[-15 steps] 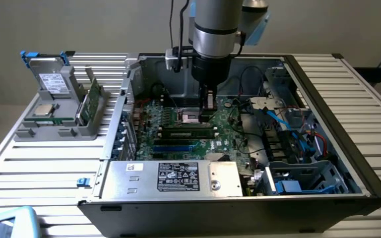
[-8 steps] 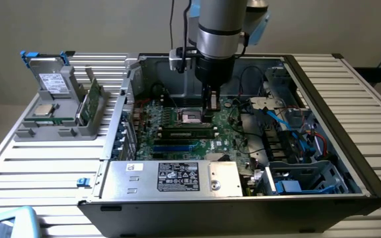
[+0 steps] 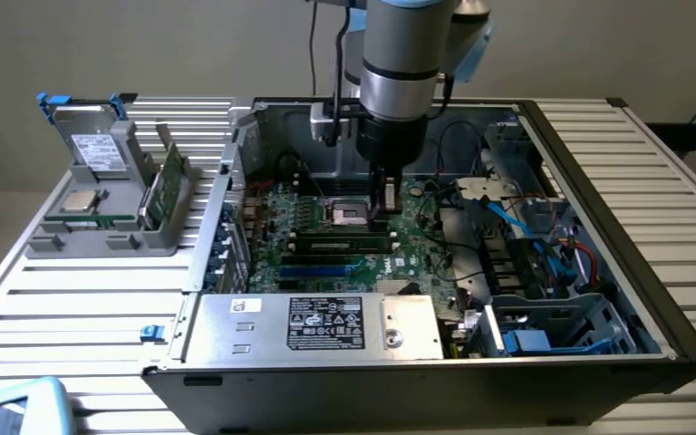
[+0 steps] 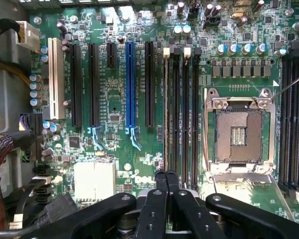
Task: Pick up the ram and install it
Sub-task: 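Press down the ram until it locks into place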
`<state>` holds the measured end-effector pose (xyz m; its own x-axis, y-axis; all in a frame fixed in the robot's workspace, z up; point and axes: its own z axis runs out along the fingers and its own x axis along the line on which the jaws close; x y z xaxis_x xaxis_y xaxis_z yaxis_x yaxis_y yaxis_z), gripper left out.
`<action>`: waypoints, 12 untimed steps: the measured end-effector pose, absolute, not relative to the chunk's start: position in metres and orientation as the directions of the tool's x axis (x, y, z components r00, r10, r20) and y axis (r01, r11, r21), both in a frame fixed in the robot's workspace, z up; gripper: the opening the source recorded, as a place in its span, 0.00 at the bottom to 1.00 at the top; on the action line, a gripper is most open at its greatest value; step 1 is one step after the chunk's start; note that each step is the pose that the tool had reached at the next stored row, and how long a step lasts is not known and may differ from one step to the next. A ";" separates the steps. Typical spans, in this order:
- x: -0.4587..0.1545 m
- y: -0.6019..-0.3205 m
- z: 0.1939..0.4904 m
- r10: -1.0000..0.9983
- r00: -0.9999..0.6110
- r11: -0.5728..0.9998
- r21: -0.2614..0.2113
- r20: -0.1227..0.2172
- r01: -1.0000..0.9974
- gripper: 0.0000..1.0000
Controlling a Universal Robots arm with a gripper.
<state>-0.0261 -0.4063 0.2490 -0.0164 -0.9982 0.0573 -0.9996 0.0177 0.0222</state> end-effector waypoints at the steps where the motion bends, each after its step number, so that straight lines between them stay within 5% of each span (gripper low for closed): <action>1: -0.026 -0.407 0.248 -0.998 -0.016 0.018 0.022 0.057 -1.000 0.11; 12: -0.027 -0.405 0.237 -0.998 -0.018 0.019 0.016 0.057 -1.000 0.11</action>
